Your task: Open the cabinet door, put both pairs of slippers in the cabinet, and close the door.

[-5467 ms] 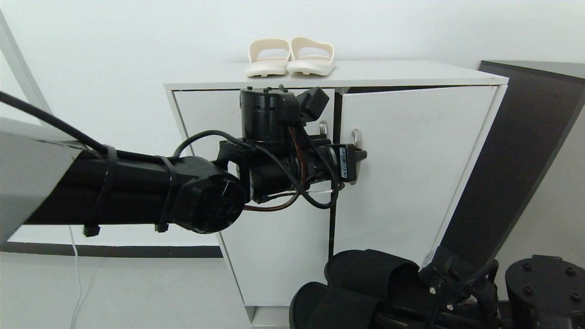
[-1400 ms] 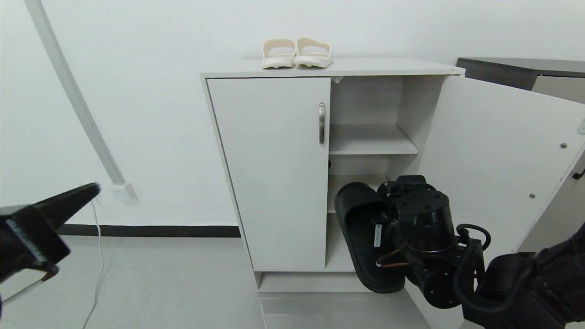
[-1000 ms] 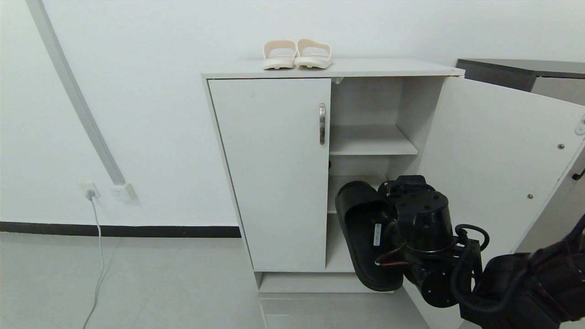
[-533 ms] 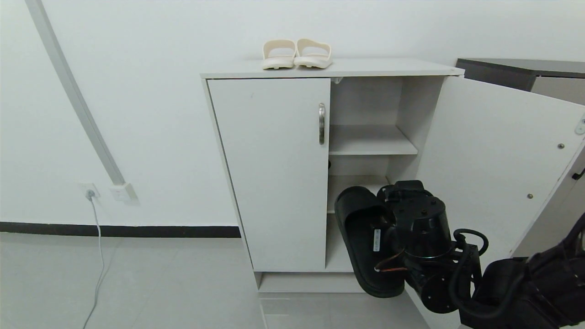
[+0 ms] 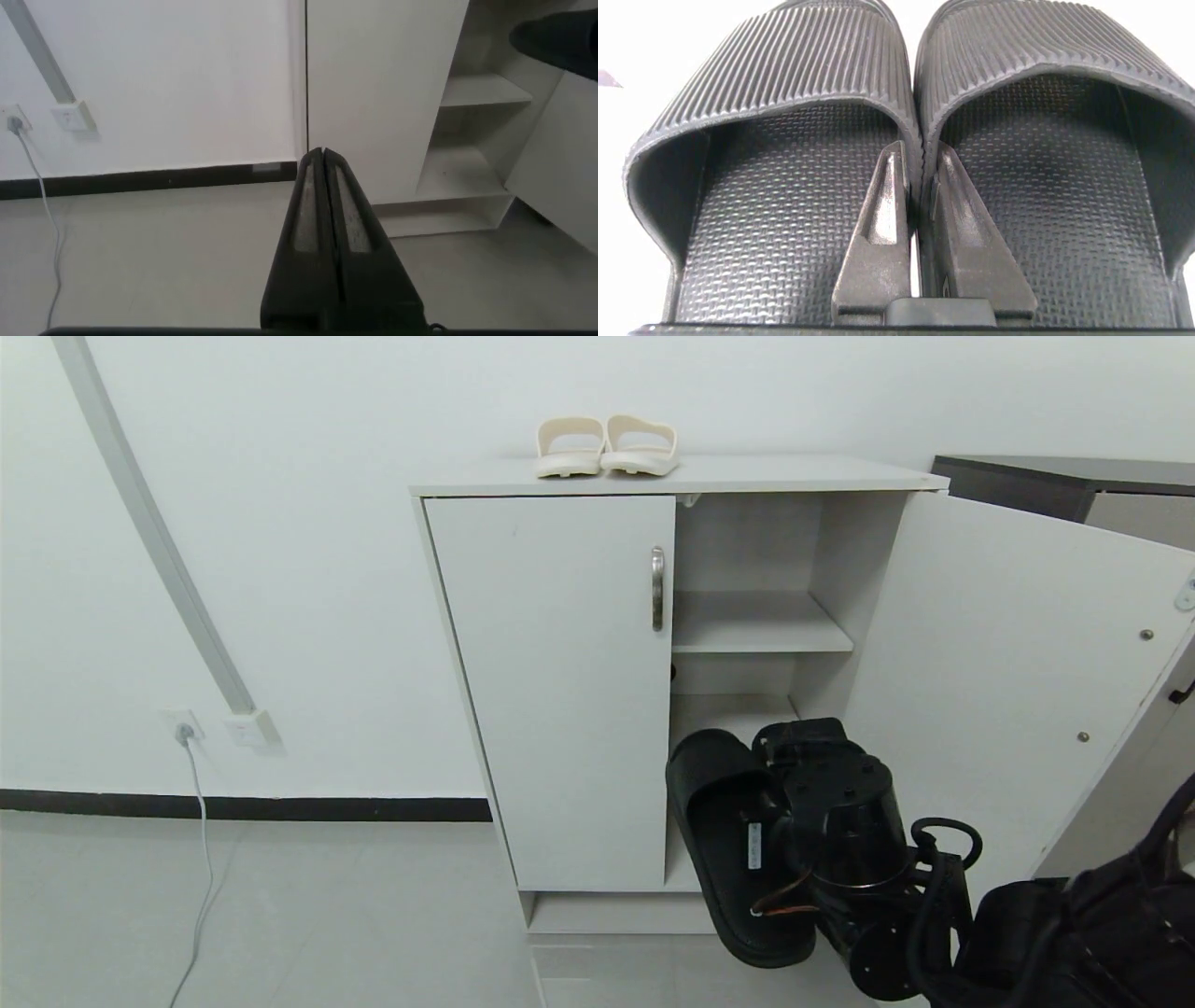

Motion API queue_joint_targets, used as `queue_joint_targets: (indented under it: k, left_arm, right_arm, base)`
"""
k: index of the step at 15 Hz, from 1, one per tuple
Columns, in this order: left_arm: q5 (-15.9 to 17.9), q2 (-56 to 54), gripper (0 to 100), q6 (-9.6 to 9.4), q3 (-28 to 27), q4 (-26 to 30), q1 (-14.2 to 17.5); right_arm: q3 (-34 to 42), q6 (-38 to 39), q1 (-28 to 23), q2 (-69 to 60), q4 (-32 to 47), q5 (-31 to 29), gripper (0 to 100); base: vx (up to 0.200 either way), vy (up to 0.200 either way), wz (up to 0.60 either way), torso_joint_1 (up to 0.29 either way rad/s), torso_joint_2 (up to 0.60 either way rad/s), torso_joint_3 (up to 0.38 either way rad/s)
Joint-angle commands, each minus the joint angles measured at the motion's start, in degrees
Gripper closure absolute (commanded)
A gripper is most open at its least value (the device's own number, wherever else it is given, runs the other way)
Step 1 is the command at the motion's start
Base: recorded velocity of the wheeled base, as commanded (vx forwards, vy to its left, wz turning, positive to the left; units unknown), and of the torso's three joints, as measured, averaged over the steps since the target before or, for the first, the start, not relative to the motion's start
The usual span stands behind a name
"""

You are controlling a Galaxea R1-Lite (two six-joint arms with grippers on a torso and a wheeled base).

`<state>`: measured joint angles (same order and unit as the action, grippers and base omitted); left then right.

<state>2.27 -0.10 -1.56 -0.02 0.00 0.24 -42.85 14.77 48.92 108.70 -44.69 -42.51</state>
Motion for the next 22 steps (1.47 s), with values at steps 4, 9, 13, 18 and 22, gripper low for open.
queue_joint_targets:
  k: [4,9,13,18,22]
  left_arm:
    - [-0.07,0.10,100,0.07,0.02,0.00,0.02]
    - [-0.07,0.10,100,0.07,0.02,0.00,0.02]
    - [-0.07,0.10,100,0.15,0.02,0.00,0.02]
    - [-0.07,0.10,100,0.15,0.02,0.00,0.02]
    - [-0.07,0.10,100,0.15,0.02,0.00,0.02]
  right_arm:
    - [-5.05,0.34,-0.32,1.95,-1.01,-3.63,100]
    - [-5.84,1.48,-2.60,5.38,-1.01,-3.81,100]
    - [-5.84,1.48,-2.69,6.70,-1.36,-3.90,100]
    - [-6.63,1.48,-2.78,8.02,-1.45,-3.55,100]
    - [-4.96,1.57,-4.36,8.54,-1.98,-3.19,100]
  base:
    - [0.000,0.000,0.00,0.000,0.00,0.000]
    - [0.000,-0.080,0.00,0.002,0.00,0.000]
    - [0.000,-0.200,0.00,0.004,0.00,0.000]
    - [0.000,0.000,0.00,0.000,0.00,0.000]
    - [0.000,0.000,0.00,0.000,0.00,0.000]
